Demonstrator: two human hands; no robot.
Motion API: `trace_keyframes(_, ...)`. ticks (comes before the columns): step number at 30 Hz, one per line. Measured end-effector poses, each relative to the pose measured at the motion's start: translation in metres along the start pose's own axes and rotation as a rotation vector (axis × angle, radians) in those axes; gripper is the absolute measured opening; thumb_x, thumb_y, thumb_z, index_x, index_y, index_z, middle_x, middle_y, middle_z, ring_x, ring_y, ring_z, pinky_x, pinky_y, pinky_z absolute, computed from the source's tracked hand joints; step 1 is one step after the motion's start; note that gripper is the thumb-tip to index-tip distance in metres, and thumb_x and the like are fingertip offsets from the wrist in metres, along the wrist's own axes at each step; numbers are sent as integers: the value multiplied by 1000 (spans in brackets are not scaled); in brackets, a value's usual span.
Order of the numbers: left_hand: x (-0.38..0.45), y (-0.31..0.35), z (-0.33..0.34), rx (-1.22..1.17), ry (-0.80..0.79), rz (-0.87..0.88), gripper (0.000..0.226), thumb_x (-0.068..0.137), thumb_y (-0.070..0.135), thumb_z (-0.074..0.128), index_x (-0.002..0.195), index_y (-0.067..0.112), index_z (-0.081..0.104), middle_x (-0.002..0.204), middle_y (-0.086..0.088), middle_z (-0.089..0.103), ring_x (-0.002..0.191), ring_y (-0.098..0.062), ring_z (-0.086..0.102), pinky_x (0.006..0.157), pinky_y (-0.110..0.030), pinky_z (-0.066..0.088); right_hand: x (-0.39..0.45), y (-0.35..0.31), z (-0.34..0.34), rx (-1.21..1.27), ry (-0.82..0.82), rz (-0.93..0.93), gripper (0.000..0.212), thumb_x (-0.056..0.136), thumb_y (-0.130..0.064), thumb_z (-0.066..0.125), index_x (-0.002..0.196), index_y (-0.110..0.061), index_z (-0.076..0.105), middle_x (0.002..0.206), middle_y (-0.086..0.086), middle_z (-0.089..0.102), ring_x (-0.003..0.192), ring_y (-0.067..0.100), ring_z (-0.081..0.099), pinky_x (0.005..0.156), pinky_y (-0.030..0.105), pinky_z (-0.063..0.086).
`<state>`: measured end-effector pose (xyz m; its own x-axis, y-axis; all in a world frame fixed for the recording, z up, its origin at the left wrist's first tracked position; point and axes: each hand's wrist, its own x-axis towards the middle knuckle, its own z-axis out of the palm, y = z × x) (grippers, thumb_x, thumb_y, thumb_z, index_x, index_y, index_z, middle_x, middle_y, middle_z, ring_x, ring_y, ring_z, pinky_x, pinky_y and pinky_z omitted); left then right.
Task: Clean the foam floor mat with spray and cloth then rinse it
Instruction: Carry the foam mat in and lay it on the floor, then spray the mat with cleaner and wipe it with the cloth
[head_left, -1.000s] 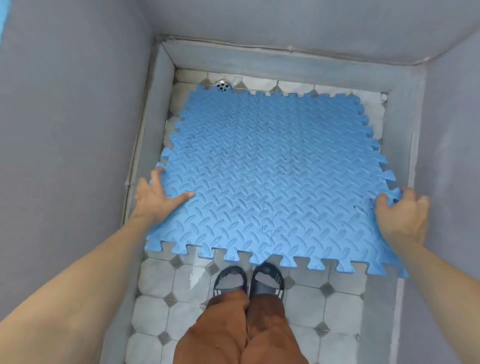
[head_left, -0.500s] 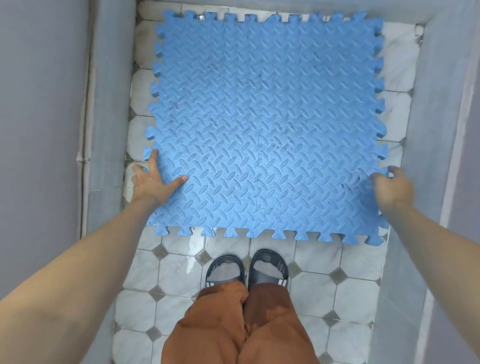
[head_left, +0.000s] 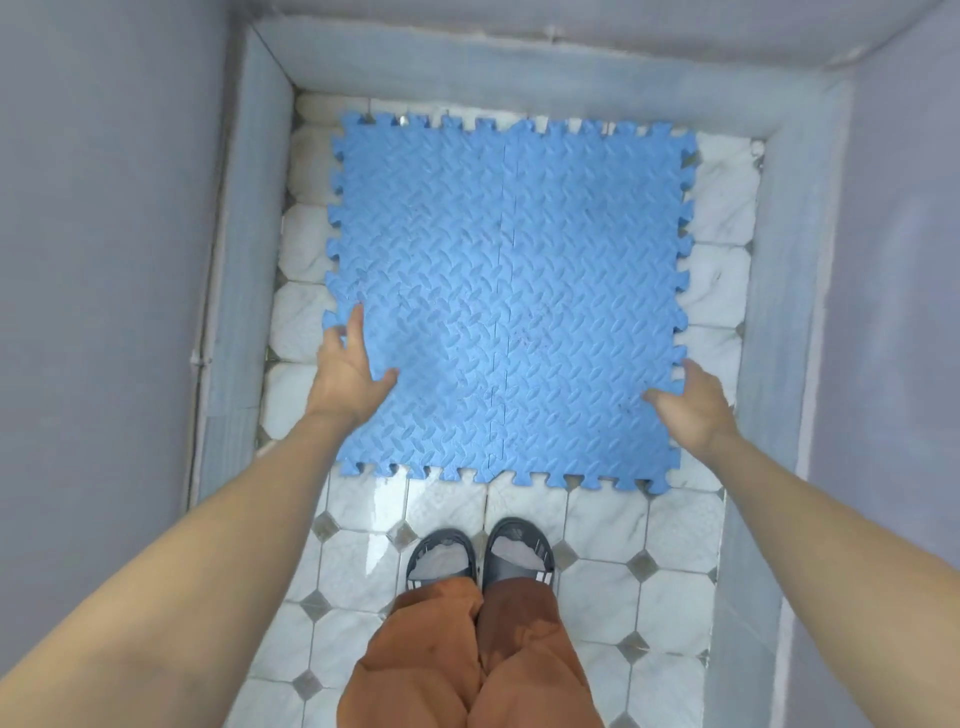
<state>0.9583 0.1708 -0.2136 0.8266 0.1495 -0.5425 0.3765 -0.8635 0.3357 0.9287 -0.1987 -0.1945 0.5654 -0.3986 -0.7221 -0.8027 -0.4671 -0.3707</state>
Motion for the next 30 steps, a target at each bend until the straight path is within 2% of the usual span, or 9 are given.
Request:
trace_keyframes(2, -16, 44, -43, -29, 75, 158, 86, 88, 32, 62, 152, 24, 6, 137, -13, 33, 121, -31, 43, 92, -46, 46, -33, -40, -28, -23, 19, -98, 46, 83, -17, 65, 127, -18, 53, 119, 8, 58, 85, 19, 60, 70, 23, 42)
trace_keyframes(4, -34, 97, -100, -60, 156, 308, 80, 90, 31, 59, 152, 22, 10, 135, -10, 36, 117, -27, 46, 89, -44, 47, -72, -90, -67, -9, 76, -183, 62, 86, -20, 67, 142, -18, 42, 134, 11, 48, 111, 24, 55, 90, 25, 39)
trace_keyframes(8, -73, 203, -242, -111, 365, 568, 66, 89, 32, 48, 149, 17, 23, 132, -6, 41, 119, -23, 46, 99, -35, 42, -156, -199, -166, 118, 264, -414, 62, 87, -29, 69, 142, -17, 43, 142, 5, 44, 132, 22, 44, 110, 34, 33)
trace_keyframes(12, -103, 298, -396, -171, 611, 784, 60, 90, 26, 49, 146, 16, 33, 129, 1, 44, 116, -14, 48, 97, -23, 39, -232, -314, -271, 232, 519, -682, 61, 84, -30, 72, 138, -20, 47, 135, 1, 49, 128, 19, 46, 104, 30, 35)
trace_keyframes(18, -101, 390, -557, -79, 913, 917, 51, 86, 26, 49, 134, 8, 49, 128, -10, 54, 116, -25, 53, 100, -35, 43, -302, -450, -384, 433, 793, -979, 70, 81, -38, 74, 140, -19, 40, 136, 2, 47, 127, 22, 48, 106, 43, 41)
trace_keyframes(21, -76, 424, -590, 113, 815, 836, 57, 86, 31, 56, 136, 7, 46, 137, -15, 47, 126, -32, 46, 100, -45, 43, -304, -510, -422, 501, 730, -1001, 99, 72, -61, 71, 149, -16, 26, 147, 4, 39, 137, 20, 37, 112, 44, 34)
trace_keyframes(25, -26, 458, -600, 463, 562, 657, 90, 83, 55, 60, 151, 14, 16, 158, -13, 14, 146, -28, 15, 116, -42, 23, -281, -577, -453, 423, 623, -949, 116, 71, -61, 75, 155, -17, 9, 158, 3, 27, 144, 20, 26, 115, 42, 26)
trace_keyframes(28, 10, 474, -588, 512, 436, 547, 105, 78, 67, 57, 153, 21, -1, 161, -10, -5, 148, -29, 2, 117, -48, 15, -255, -604, -462, 429, 603, -951, 103, 75, -58, 73, 153, -19, 17, 141, -6, 45, 127, 17, 43, 102, 34, 35)
trace_keyframes(30, 28, 474, -573, 531, 425, 548, 109, 75, 75, 53, 153, 23, -4, 161, -7, -8, 148, -28, -1, 117, -50, 12, -236, -610, -462, 424, 647, -964, 75, 84, -47, 69, 143, -17, 34, 114, -8, 52, 105, 17, 51, 83, 25, 34)
